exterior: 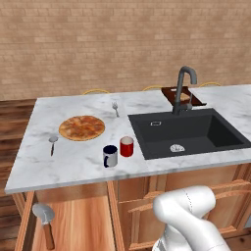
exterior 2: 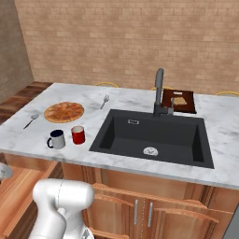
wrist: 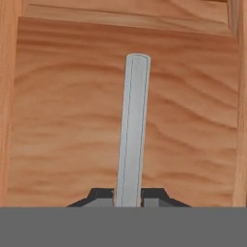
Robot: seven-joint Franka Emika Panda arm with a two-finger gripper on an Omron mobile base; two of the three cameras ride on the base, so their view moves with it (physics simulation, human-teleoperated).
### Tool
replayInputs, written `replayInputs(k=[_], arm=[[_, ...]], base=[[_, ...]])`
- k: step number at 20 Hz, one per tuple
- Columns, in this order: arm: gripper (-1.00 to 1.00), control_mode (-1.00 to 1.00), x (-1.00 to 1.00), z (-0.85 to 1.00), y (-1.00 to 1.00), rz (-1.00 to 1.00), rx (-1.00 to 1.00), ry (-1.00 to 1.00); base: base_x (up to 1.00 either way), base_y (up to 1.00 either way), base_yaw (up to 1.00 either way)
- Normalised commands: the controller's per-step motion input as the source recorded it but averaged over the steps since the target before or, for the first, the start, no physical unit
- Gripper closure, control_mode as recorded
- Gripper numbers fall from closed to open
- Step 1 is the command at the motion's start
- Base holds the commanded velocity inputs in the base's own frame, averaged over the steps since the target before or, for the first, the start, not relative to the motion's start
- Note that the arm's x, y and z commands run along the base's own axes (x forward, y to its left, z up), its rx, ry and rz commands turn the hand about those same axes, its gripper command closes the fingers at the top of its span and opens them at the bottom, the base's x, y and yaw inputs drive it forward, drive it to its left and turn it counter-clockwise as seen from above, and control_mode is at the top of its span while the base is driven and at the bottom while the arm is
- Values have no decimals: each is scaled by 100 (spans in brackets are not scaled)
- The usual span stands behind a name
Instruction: Take the pizza cutter from the drawer on the left and place it on the dining counter for cutting.
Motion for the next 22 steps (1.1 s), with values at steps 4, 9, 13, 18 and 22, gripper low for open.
replayInputs(k=[4, 9, 13, 18, 22], arm=[[100, -100, -41, -9, 0, 0, 0, 0], [-100, -100, -33, 0, 0, 0, 0, 0], [-100, -100, -51, 0, 0, 0, 0, -1], [-100, -100, -61, 10, 0, 0, 0, 0], [-100, -100, -52, 52, 0, 0, 0, 0]], base=[[0, 0, 0], [0, 0, 0], [0, 0, 0], [0, 0, 0], [0, 0, 0]])
